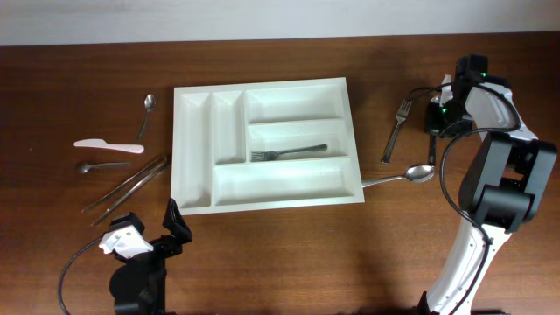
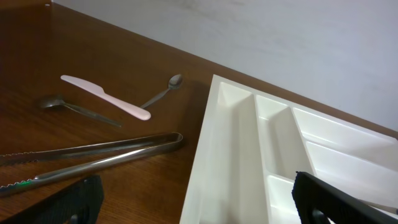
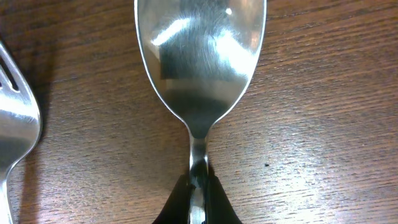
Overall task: Pack container
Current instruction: 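Grasp a silver spoon with the right gripper and lift it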
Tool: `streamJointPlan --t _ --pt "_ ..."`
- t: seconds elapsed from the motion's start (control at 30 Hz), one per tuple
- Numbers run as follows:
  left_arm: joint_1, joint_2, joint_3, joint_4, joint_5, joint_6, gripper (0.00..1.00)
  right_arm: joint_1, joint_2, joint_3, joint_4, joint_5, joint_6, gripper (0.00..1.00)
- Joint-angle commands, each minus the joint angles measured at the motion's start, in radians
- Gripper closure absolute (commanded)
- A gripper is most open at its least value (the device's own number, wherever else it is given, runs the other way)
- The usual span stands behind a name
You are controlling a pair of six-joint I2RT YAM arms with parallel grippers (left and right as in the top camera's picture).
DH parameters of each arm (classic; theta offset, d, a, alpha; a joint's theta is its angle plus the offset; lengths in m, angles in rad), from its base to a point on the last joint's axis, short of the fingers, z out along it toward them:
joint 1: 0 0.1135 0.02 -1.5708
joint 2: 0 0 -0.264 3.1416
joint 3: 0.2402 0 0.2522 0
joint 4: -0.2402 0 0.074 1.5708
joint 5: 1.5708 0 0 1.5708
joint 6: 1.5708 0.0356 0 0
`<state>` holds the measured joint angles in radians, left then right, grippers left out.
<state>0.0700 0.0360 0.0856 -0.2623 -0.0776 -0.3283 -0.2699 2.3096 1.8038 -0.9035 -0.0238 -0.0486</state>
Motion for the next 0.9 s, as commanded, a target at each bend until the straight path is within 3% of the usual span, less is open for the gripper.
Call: streamJointPlan --t 0.0,0.3,0.67,0.87 --pt "0.006 -0.009 -0.004 0.0 0.011 0.02 0.01 -0.006 0.07 0.04 -0.01 0.002 0.006 0.96" --pt "0.006 -0.009 -0.004 0.0 0.011 0.02 0.01 -0.005 0.07 0.245 -0.094 0.002 0.006 0.96" --pt "0.006 -0.009 -0.004 0.0 0.011 0.02 0.01 0.008 0.07 0.341 -0.138 -0.092 -0.001 0.96" --pt "0.006 -0.009 -0.004 0.0 0.011 0.02 0.01 0.113 0.07 0.439 -0.184 -0.201 -0.162 0.96"
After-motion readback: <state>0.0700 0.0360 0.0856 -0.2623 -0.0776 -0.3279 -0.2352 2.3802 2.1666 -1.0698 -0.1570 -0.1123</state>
